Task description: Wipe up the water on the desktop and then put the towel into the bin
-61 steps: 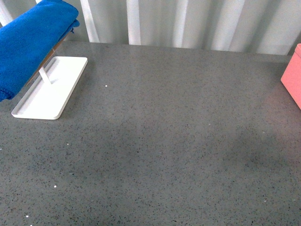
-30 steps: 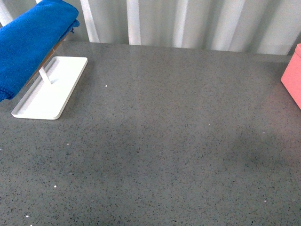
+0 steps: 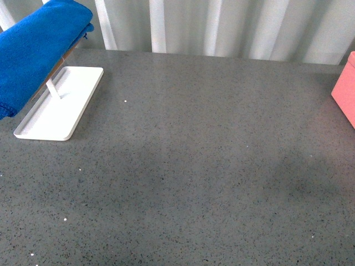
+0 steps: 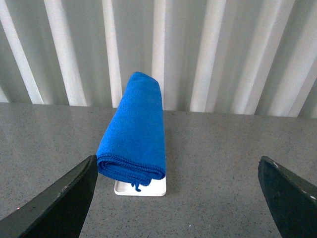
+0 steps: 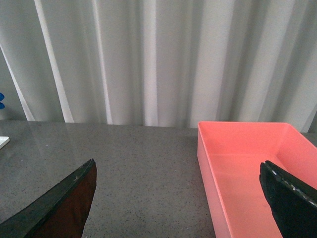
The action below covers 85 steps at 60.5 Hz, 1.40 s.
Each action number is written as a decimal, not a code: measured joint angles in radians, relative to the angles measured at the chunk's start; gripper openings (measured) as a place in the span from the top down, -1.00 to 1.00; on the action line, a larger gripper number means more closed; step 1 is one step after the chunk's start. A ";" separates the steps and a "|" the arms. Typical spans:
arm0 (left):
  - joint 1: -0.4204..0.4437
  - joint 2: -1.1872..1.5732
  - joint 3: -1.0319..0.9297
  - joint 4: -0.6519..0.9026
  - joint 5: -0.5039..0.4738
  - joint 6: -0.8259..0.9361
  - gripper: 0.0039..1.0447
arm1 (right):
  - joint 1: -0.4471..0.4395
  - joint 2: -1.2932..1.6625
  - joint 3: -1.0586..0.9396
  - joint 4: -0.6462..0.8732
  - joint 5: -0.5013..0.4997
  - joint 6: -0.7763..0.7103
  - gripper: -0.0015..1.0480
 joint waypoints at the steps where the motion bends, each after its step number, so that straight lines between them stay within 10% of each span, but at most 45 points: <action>1: 0.002 0.004 0.002 -0.005 0.010 0.002 -0.87 | 0.000 0.000 0.000 0.000 0.000 0.000 -0.86; 7: 0.038 0.198 0.106 -0.201 0.165 0.053 -0.87 | 0.000 0.000 0.000 0.000 -0.003 0.000 -0.86; 24: 0.081 0.846 0.530 0.129 0.235 0.195 -0.87 | 0.001 0.000 0.000 0.000 0.000 0.000 -0.86; 34: 0.074 1.252 0.923 -0.052 0.267 0.212 -0.87 | 0.001 0.000 0.000 0.000 0.000 0.000 -0.86; 59: 0.058 1.914 1.664 -0.536 0.091 0.261 -0.87 | 0.001 0.000 0.000 0.000 0.000 0.000 -0.86; 85: 0.063 2.097 1.789 -0.475 -0.058 0.214 -0.87 | 0.001 0.000 0.000 0.000 0.000 0.000 -0.86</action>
